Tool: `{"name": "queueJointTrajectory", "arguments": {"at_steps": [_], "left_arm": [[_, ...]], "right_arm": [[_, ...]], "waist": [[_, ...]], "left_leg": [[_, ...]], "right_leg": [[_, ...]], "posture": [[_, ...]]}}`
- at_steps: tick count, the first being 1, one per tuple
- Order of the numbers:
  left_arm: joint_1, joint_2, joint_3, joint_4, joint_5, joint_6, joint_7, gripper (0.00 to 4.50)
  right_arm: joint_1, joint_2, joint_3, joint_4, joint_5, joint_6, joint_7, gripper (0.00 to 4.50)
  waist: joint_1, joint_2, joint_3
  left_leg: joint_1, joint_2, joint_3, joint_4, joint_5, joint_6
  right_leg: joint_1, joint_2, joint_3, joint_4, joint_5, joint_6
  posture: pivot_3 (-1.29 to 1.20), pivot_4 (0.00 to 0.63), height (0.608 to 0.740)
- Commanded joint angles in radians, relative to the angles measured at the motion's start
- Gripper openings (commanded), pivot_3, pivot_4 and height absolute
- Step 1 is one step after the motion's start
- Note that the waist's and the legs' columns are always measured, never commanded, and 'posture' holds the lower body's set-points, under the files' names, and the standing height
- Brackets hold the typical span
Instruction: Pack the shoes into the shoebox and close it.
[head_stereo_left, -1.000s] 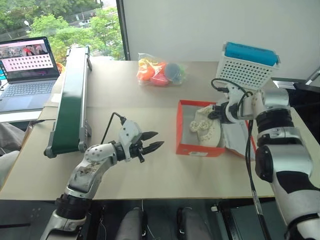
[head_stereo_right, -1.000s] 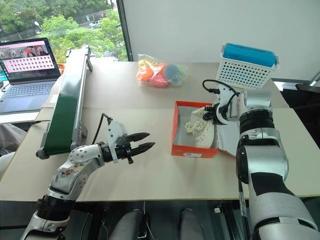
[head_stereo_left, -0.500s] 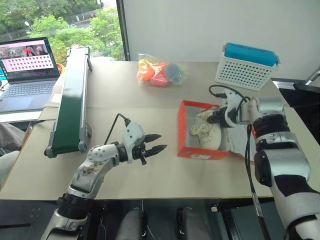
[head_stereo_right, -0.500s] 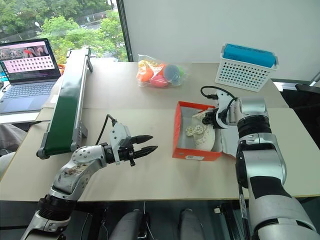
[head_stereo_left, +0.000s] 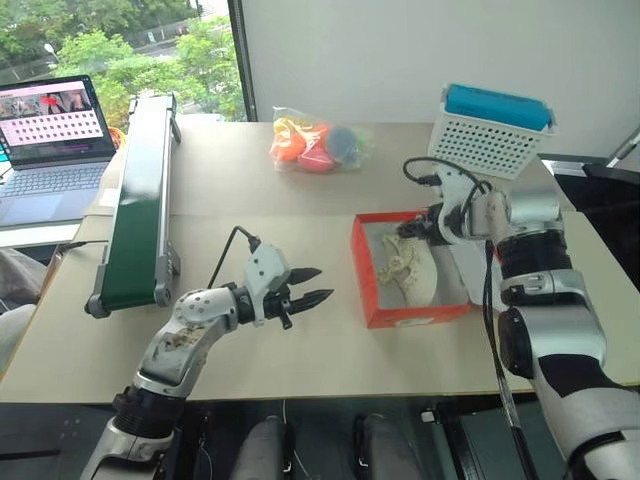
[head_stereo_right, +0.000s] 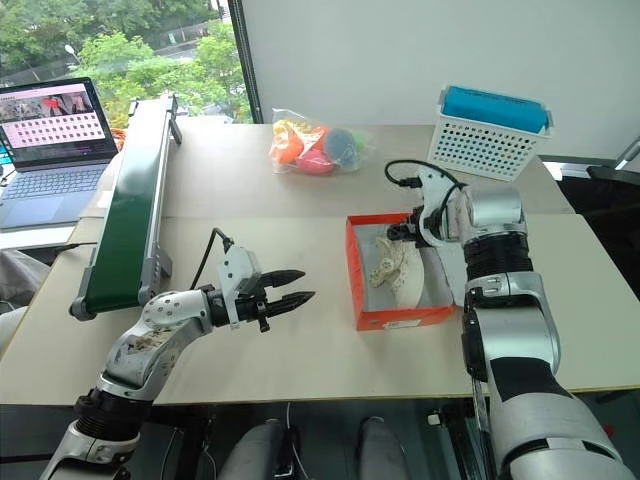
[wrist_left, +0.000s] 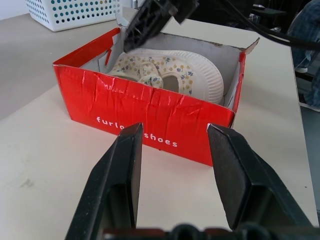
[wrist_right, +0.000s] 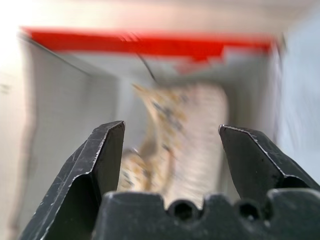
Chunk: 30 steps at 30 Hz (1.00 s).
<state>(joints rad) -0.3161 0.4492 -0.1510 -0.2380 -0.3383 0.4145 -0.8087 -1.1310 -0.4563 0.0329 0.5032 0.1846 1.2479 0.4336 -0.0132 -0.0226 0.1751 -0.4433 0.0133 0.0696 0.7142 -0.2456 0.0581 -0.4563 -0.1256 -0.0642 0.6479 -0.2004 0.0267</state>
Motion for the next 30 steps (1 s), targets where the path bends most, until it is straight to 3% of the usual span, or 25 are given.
{"name": "queueJointTrajectory", "arguments": {"at_steps": [1,3,9,12,14,17,19,22,30], "left_arm": [[-0.029,-0.019,0.04,-0.004,0.003,-0.01,0.05,2.16],[-0.048,-0.049,0.084,0.03,0.013,-0.006,0.131,2.16],[-0.192,-0.167,0.33,0.2,0.157,0.018,0.669,2.16],[-0.194,-0.18,0.398,0.195,0.178,0.041,0.776,2.16],[-0.181,-0.169,0.417,0.192,0.201,0.066,0.815,2.16],[-0.156,-0.145,0.44,0.208,0.206,0.09,0.823,2.8],[-0.141,-0.122,0.451,0.225,0.206,0.087,0.812,3.57],[-0.135,-0.098,0.459,0.244,0.21,0.08,0.81,4.43],[-0.132,-0.077,0.517,0.272,0.21,0.074,0.857,4.43]], "right_arm": [[-0.005,-0.017,0.055,-0.211,0.007,0.02,0.025,3.66],[0.03,-0.027,0.082,-0.322,0.019,0.01,0.049,3.66],[0.27,-0.076,0.093,-0.801,0.14,-0.179,0.226,3.66],[0.417,-0.081,0.067,-0.948,0.202,-0.251,0.279,3.66],[0.515,-0.061,0.035,-1.006,0.24,-0.297,0.287,3.66],[0.618,-0.037,0.035,-1.016,0.222,-0.393,0.26,3.99],[0.674,-0.017,0.049,-1.013,0.221,-0.452,0.262,4.48],[0.712,-0.007,0.074,-0.994,0.207,-0.512,0.262,4.5],[0.73,0.004,0.085,-0.965,0.226,-0.537,0.269,4.5]], "waist": [[0.0,0.0,0.0],[0.001,0.0,0.0],[0.011,-0.001,0.0],[0.01,-0.002,-0.001],[0.012,-0.003,-0.002],[0.015,-0.004,-0.001],[0.015,-0.004,-0.002],[0.016,-0.004,-0.002],[0.018,-0.006,-0.003]], "left_leg": [[0.0,0.0,0.0,0.0,0.0,0.0],[0.0,0.0,0.0,0.0,0.0,0.0],[0.0,0.0,-0.002,0.001,0.0,0.0],[0.0,-0.001,-0.002,0.001,0.0,0.001],[0.0,-0.001,-0.002,0.001,0.0,0.001],[0.0,0.0,-0.002,0.002,0.0,0.0],[0.001,0.0,-0.002,0.002,0.0,0.0],[0.003,0.0,-0.002,0.001,0.001,-0.001],[0.003,0.0,-0.002,0.001,0.001,-0.002]], "right_leg": [[0.0,0.0,0.0,0.0,0.0,0.0],[0.0,0.0,0.0,0.0,0.0,0.0],[0.001,0.0,-0.002,0.0,0.0,0.001],[0.001,0.0,-0.002,-0.001,0.001,0.001],[0.002,-0.001,-0.002,-0.001,0.001,0.002],[0.002,-0.001,-0.002,-0.001,0.001,0.002],[0.002,-0.001,-0.002,0.0,0.002,0.001],[0.003,0.001,-0.002,0.0,0.002,0.0],[0.003,0.0,-0.002,0.0,0.002,0.0]], "posture": [[0.0,0.15,0.699],[0.0,0.15,0.699],[0.0,0.15,0.699],[0.0,0.15,0.699],[0.0,0.15,0.699],[0.0,0.15,0.699],[0.0,0.15,0.699],[0.0,0.15,0.699],[0.0,0.15,0.699]]}}
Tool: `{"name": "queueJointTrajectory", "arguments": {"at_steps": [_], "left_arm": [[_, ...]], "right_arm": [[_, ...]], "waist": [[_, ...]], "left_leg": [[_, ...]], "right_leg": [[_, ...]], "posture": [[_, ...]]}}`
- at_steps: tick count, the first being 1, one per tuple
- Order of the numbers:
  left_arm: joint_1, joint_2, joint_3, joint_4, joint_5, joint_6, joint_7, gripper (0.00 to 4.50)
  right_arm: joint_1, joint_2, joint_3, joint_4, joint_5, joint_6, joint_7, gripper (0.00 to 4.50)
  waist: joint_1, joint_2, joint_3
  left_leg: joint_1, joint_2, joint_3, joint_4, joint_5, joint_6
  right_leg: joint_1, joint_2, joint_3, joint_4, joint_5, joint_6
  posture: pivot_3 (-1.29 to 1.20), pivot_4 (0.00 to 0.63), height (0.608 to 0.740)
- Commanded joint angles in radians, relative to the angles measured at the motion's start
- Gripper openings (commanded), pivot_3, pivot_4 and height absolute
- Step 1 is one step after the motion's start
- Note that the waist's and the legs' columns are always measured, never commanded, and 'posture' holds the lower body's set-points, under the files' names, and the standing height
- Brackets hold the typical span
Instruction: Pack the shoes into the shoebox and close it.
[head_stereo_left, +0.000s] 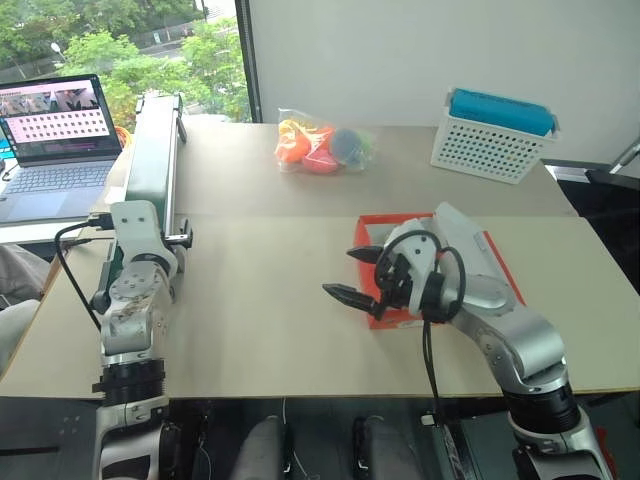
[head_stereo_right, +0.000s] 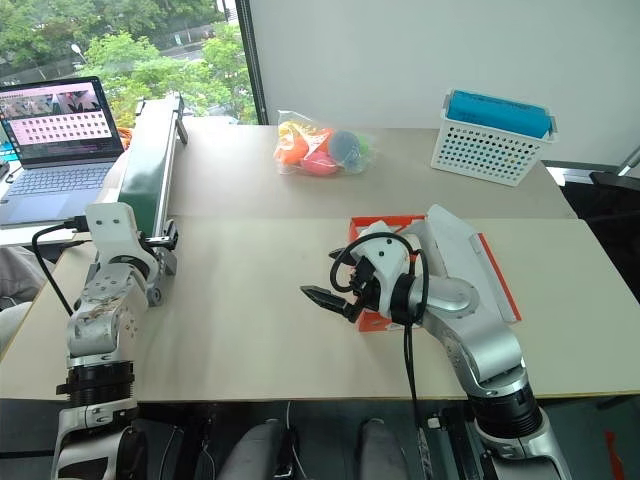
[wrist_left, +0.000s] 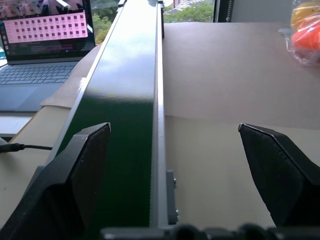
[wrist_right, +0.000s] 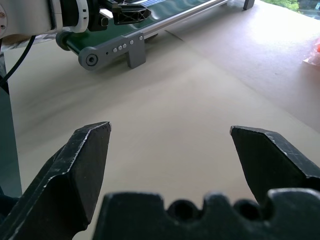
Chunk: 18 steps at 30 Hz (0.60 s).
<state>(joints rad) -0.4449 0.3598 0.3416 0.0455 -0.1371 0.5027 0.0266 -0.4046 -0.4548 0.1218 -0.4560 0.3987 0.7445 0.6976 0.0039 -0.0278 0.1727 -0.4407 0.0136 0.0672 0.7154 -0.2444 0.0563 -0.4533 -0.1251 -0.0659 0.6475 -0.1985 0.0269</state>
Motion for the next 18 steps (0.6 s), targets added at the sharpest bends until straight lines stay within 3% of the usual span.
{"name": "queueJointTrajectory", "arguments": {"at_steps": [1,18], "left_arm": [[-0.004,0.013,0.031,-0.011,0.012,-0.005,0.036,4.43],[-0.021,0.003,0.01,-0.005,0.012,0.034,0.045,4.43]], "right_arm": [[0.002,0.003,0.0,-0.001,0.004,-0.042,0.002,4.5],[-0.011,0.03,0.038,0.049,-0.041,0.009,-0.116,4.5]], "waist": [[0.001,-0.001,0.0],[0.006,-0.002,-0.001]], "left_leg": [[0.0,0.0,0.0,0.0,0.0,0.0],[0.0,0.0,0.0,0.0,0.0,0.0]], "right_leg": [[0.0,0.0,0.0,0.0,0.0,0.0],[0.0,0.0,0.0,0.0,0.0,0.0]], "posture": [[0.0,0.15,0.699],[0.0,0.15,0.699]]}}
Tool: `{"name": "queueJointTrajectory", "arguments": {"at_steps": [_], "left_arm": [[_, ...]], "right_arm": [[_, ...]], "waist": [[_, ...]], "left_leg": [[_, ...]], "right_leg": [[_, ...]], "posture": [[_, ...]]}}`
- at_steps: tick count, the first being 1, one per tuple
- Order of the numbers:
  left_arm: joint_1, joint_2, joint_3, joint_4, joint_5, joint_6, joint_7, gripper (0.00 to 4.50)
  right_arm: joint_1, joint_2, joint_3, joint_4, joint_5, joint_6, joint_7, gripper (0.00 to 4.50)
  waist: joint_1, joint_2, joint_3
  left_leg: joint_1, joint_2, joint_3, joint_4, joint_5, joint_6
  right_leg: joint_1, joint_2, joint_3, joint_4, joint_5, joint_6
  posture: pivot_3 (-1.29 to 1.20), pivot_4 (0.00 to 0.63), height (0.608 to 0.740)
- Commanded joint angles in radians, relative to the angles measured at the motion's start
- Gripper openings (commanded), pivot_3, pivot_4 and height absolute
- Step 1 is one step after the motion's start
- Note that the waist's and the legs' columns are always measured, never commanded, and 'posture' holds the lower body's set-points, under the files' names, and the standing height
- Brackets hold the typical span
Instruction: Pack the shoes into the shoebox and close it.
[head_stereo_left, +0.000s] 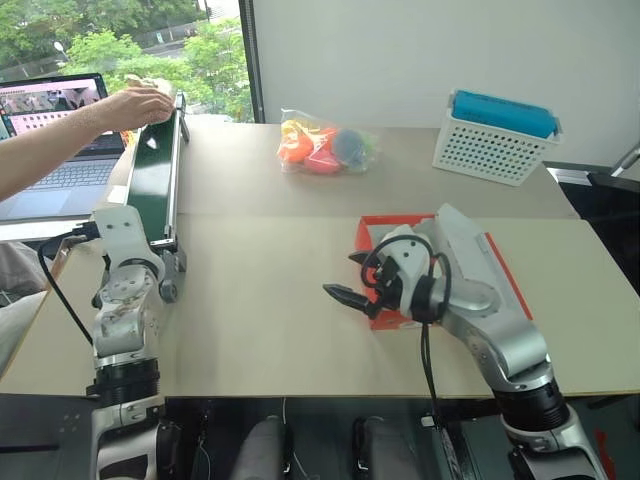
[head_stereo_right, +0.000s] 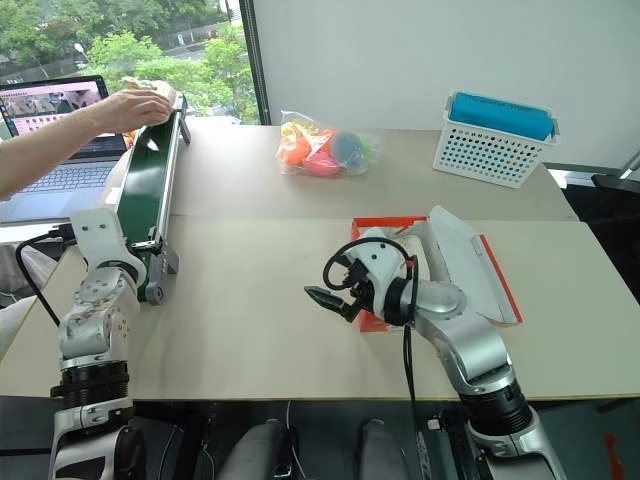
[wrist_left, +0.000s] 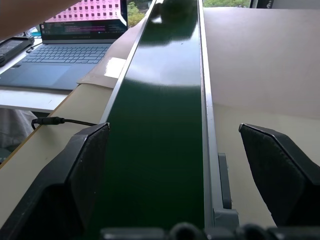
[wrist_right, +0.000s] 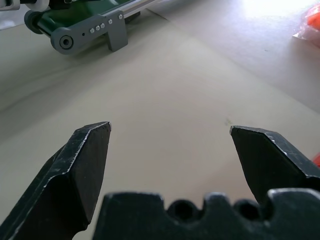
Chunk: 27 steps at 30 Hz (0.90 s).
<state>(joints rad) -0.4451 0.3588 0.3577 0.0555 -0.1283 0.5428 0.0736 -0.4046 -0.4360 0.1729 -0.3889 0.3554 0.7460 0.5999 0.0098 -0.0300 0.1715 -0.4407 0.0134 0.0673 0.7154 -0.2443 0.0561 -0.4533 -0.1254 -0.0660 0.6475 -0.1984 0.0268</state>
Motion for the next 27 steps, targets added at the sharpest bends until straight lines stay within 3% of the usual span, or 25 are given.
{"name": "queueJointTrajectory", "arguments": {"at_steps": [1,27], "left_arm": [[-0.023,0.005,-0.009,-0.012,0.003,-0.007,-0.006,4.43],[-0.076,0.059,0.002,0.079,-0.015,0.047,-0.062,4.43]], "right_arm": [[-0.012,0.015,-0.016,-0.017,0.004,0.011,-0.024,4.5],[-0.033,0.099,-0.014,0.073,-0.035,0.073,-0.148,4.5]], "waist": [[0.0,0.0,0.0],[-0.001,0.0,0.0]], "left_leg": [[0.0,0.0,0.0,0.0,0.0,0.0],[0.0,0.0,0.0,0.0,0.0,0.0]], "right_leg": [[0.0,0.0,0.0,0.0,0.0,0.0],[0.0,0.0,0.0,0.0,0.0,0.0]], "posture": [[0.0,0.15,0.699],[0.0,0.15,0.699]]}}
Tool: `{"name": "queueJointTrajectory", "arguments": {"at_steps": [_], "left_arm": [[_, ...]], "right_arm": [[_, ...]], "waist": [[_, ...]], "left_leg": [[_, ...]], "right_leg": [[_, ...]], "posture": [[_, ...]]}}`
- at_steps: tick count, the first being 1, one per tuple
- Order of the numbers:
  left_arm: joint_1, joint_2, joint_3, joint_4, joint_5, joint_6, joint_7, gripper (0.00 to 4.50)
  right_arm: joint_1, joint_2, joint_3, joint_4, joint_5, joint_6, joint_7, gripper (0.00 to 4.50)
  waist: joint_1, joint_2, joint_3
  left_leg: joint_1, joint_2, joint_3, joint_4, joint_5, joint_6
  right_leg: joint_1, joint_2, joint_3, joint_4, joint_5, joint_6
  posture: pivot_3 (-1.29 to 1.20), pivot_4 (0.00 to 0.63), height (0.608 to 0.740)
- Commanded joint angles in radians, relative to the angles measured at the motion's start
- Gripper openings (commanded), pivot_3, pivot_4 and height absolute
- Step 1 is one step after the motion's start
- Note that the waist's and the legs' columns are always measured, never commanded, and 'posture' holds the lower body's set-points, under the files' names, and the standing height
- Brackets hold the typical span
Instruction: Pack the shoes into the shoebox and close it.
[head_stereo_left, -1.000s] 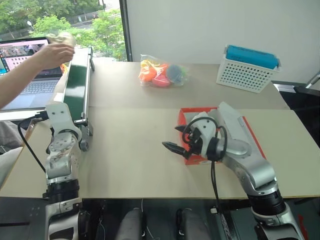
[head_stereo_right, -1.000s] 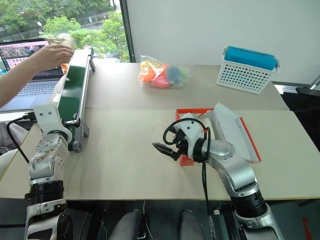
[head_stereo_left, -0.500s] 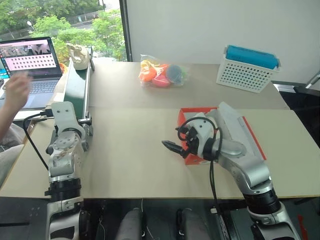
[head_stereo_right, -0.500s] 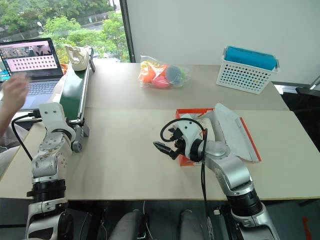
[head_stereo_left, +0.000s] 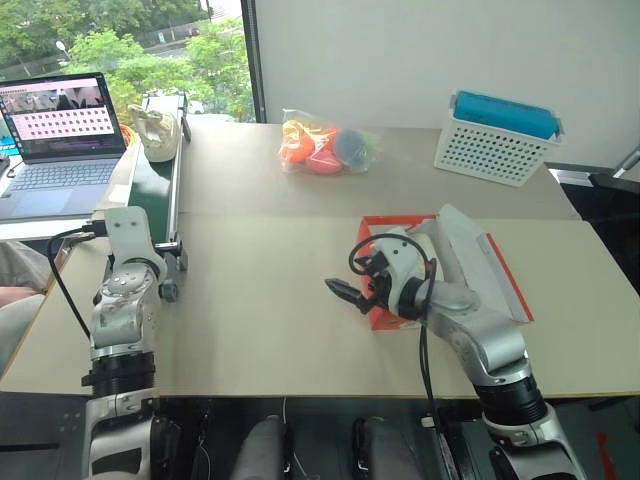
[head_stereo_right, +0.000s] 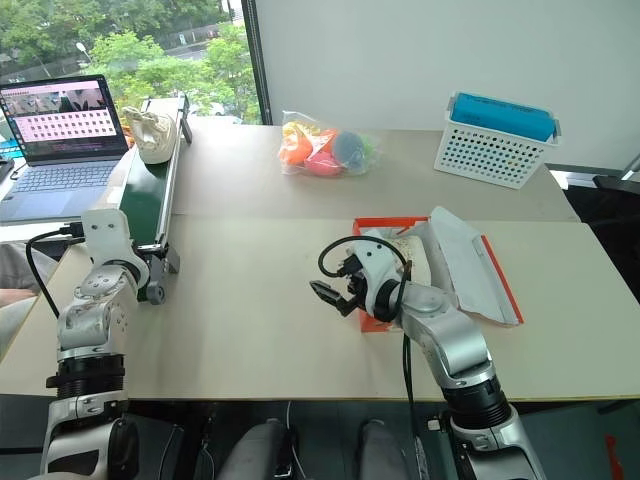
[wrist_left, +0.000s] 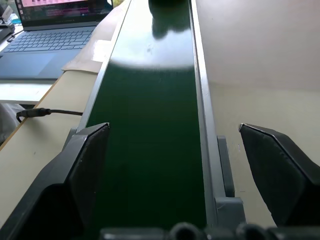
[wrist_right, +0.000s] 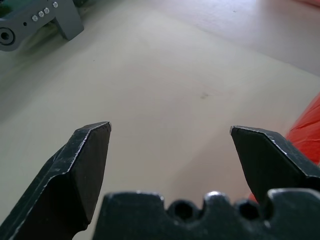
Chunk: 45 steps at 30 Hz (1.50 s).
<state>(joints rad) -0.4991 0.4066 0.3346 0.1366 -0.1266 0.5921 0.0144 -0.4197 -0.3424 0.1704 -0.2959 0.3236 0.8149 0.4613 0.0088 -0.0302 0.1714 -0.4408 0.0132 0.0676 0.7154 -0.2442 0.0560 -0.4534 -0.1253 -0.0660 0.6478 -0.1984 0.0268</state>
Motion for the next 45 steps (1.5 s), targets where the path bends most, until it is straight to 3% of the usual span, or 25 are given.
{"name": "queueJointTrajectory", "arguments": {"at_steps": [1,45], "left_arm": [[-0.028,0.006,0.035,0.003,-0.023,-0.001,0.003,4.43],[-0.073,-0.022,0.044,0.101,-0.053,-0.038,0.014,4.43]], "right_arm": [[-0.018,0.005,-0.011,-0.02,-0.005,0.005,-0.011,4.5],[-0.013,0.012,-0.045,-0.047,0.006,0.036,-0.055,4.5]], "waist": [[0.0,0.0,0.0],[0.002,0.0,0.0]], "left_leg": [[0.0,0.0,0.0,0.0,0.0,0.0],[0.0,0.0,0.0,0.0,0.0,0.0]], "right_leg": [[0.0,0.0,0.0,0.0,0.0,0.0],[0.0,0.0,0.0,0.0,0.0,0.0]], "posture": [[0.0,0.15,0.699],[0.0,0.15,0.699]]}}
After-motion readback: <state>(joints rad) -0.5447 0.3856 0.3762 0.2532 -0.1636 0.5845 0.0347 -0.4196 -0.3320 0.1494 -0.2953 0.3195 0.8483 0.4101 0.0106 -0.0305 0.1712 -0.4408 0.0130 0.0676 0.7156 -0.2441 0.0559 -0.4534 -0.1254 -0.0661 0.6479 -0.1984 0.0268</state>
